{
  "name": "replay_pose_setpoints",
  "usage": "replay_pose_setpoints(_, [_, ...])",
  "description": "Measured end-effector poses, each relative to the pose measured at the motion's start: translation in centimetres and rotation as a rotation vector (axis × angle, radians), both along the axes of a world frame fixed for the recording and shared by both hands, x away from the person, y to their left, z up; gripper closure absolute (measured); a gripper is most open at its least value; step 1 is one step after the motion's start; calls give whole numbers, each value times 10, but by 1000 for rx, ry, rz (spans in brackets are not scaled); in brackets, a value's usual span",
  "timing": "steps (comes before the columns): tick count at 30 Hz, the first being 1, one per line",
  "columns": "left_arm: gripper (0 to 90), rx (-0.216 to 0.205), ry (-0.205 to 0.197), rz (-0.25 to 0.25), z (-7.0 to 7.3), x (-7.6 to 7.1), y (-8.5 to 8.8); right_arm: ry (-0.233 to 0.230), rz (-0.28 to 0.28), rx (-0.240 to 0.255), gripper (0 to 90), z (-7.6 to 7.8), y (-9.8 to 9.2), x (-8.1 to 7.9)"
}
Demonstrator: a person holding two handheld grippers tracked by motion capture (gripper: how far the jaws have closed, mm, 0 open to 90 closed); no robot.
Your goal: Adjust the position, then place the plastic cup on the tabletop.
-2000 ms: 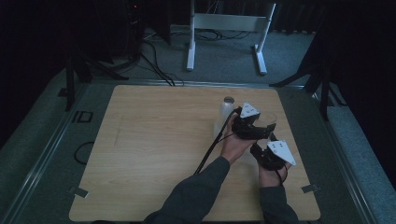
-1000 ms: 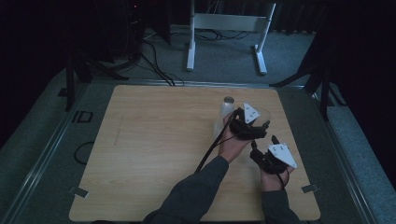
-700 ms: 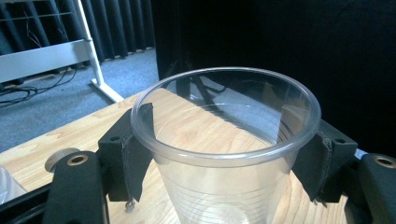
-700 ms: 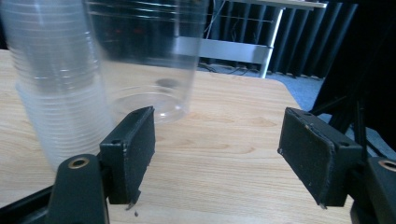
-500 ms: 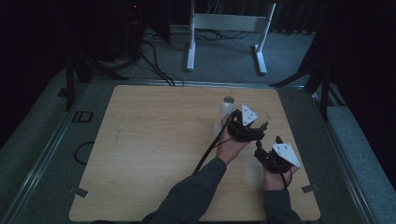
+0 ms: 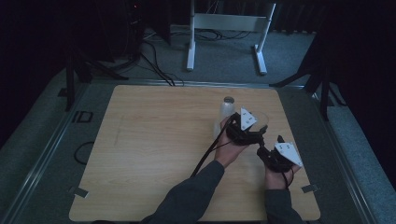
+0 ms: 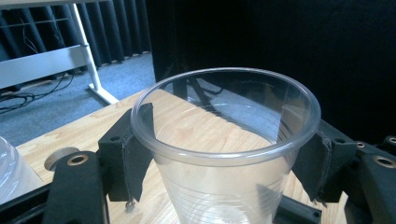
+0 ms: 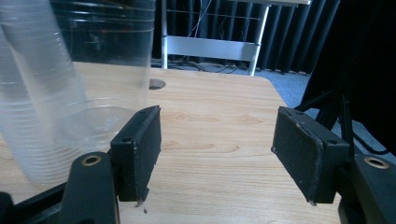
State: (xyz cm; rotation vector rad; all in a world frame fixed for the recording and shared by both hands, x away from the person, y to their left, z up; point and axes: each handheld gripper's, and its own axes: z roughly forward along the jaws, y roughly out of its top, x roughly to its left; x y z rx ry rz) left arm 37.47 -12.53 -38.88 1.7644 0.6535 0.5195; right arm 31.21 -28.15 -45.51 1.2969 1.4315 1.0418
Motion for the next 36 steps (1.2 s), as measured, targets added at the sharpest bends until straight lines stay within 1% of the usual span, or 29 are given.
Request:
replay_pose_setpoints(5, [281, -4, 0, -8, 0, -2, 0, -1, -14, 8, 323, 0, -3, 0])
replay_pose_setpoints(11, [281, -10, 7, -9, -2, -4, 3, 2, -17, 12, 322, 0, -3, 1])
replay_pose_setpoints(14, [281, -8, 3, -12, -3, -5, 3, 0, -20, 13, 322, 0, -4, 1])
replay_pose_setpoints(23, [281, -12, 3, -27, -8, -9, 5, -3, -28, 23, 323, 0, -6, 2])
replay_pose_setpoints(26, [281, -12, -3, -29, -10, -10, 6, -2, -31, 24, 323, 0, -7, 2])
replay_pose_setpoints(33, [281, -7, -4, -28, -16, -12, 9, -2, -39, 28, 322, 0, -8, 2])
replay_pose_setpoints(35, [281, -8, -4, -25, -17, -13, 12, -2, -40, 30, 322, 0, -8, 3])
replay_pose_setpoints(36, [281, -13, 2, -22, -18, -13, 13, -1, -38, 29, 322, 0, -7, 2])
